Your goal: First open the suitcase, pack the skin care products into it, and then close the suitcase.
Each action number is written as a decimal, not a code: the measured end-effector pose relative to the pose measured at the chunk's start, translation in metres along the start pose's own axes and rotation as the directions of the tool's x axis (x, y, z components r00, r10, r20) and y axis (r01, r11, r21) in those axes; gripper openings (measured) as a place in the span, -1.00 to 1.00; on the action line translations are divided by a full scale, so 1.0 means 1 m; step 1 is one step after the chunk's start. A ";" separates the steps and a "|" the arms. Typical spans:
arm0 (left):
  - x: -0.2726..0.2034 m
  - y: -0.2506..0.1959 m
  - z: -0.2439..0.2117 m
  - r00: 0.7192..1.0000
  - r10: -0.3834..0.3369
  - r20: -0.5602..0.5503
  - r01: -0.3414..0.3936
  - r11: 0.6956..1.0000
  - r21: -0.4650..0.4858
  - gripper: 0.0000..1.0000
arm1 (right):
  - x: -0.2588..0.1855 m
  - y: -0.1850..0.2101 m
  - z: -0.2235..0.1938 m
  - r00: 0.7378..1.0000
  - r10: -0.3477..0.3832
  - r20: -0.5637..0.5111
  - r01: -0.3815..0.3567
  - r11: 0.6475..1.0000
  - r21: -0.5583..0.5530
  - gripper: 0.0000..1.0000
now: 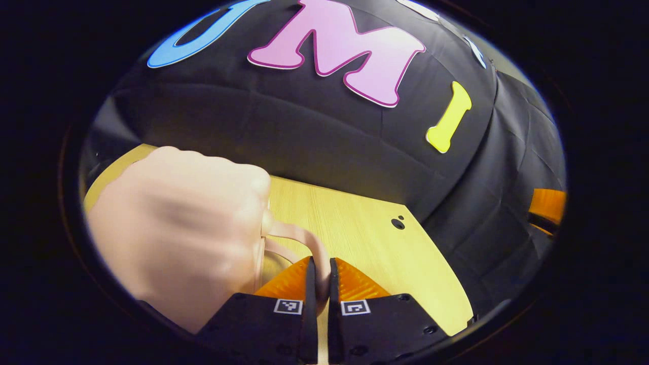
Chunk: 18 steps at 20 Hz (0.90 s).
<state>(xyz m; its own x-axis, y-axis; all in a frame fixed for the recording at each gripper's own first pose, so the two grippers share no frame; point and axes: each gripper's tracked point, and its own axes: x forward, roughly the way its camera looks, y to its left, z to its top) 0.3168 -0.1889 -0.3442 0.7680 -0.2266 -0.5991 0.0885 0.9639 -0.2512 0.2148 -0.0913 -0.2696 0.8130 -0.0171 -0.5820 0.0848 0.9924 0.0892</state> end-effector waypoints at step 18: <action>-0.417 0.071 0.150 0.847 0.146 0.511 -0.248 0.959 0.137 0.92 | -0.244 0.139 0.078 0.961 0.063 0.268 -0.065 0.998 -0.002 0.93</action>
<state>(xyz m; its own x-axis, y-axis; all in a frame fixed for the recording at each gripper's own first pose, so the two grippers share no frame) 0.0981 -0.0053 0.0015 0.9875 0.0204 -0.1561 -0.0187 0.9997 0.0124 0.0731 0.0415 -0.0521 0.9414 0.0135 -0.3370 0.0307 0.9916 0.1255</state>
